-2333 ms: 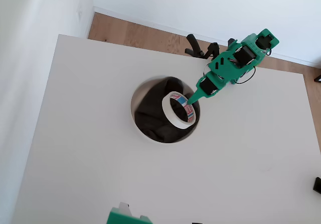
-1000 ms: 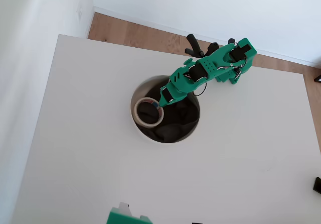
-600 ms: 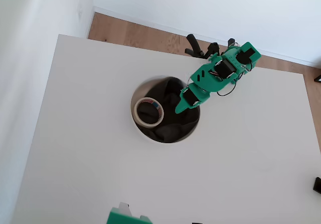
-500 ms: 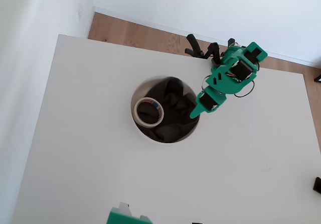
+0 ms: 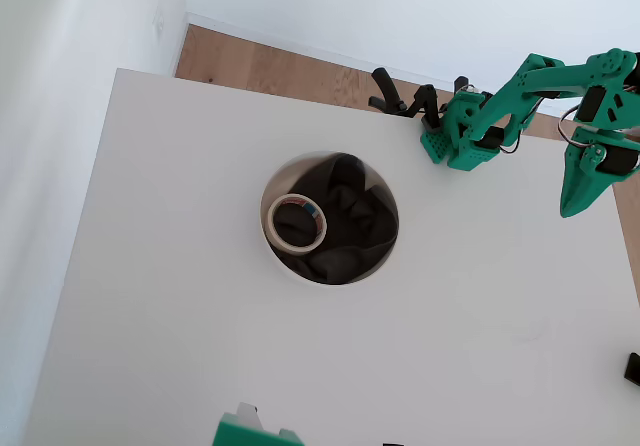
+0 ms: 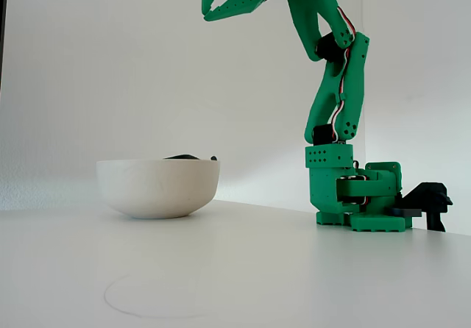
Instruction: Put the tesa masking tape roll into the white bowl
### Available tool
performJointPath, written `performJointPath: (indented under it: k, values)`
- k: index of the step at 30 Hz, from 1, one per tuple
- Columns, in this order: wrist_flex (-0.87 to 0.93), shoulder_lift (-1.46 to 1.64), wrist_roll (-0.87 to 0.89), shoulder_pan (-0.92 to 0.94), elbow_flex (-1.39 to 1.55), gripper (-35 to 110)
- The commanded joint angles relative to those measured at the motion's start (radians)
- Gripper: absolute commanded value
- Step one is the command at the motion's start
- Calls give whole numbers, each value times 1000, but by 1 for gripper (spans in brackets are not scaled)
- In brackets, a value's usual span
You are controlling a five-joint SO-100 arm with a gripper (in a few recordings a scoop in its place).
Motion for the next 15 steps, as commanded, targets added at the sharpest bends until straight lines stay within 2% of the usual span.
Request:
performJointPath:
  k: [1, 7, 15]
  values:
    - [-26, 276, 8, -78, 351, -8]
    - [-163, 624, -15, -110, 841, -8]
    - [-377, 890, -74, -3, 1330, -8]
